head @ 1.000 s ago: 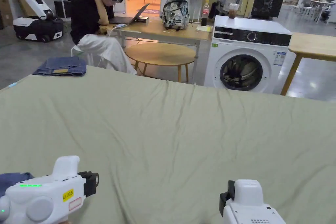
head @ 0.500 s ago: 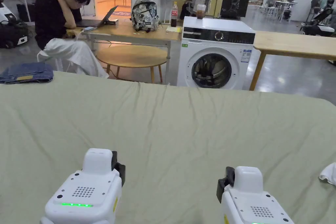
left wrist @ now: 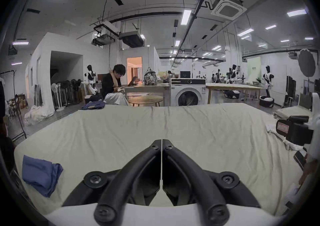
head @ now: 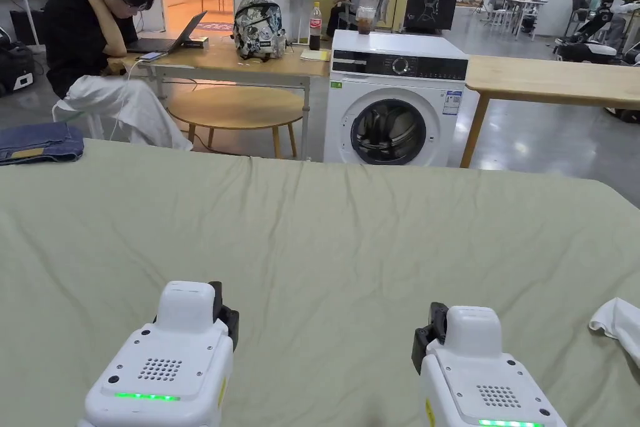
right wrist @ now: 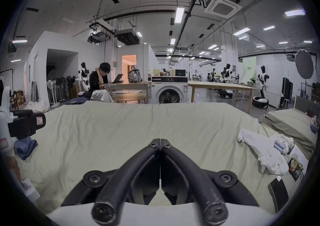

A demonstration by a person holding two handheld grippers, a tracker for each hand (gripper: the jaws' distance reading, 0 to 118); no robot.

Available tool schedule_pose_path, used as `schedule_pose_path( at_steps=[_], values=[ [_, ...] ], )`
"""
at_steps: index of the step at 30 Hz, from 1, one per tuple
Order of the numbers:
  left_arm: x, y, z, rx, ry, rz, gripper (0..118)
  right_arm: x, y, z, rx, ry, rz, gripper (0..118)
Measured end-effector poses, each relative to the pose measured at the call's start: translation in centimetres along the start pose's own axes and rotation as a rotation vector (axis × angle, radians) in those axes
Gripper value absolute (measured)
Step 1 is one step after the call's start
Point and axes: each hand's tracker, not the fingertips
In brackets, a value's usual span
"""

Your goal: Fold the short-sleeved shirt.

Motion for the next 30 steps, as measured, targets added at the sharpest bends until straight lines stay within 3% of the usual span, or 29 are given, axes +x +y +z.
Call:
schedule_pose_path(
  at_steps=[21,24,27,28,30],
  values=[
    [-0.7,0.1,0.2,0.005,0.021,0.038,1,-0.3,-0.3,0.3,0.014,-0.003,-0.011,0],
    [-0.8,0.2,0.3,0.011,0.028,0.045,21,-0.6,-0.1,0.3,0.016,-0.005,-0.013,7],
    [-0.9,0.3,0.2,0.012,0.032,0.048,32,-0.6,-0.3,0.3,0.021,-0.002,-0.01,12],
    [-1.0,0.3,0.2,0.013,0.032,0.05,49,-0.7,-0.2,0.2,0.022,0.0,-0.01,28],
    [-1.1,0.4,0.2,0.02,0.03,0.059,68,-0.7,-0.2,0.2,0.023,0.001,-0.01,51]
  ],
)
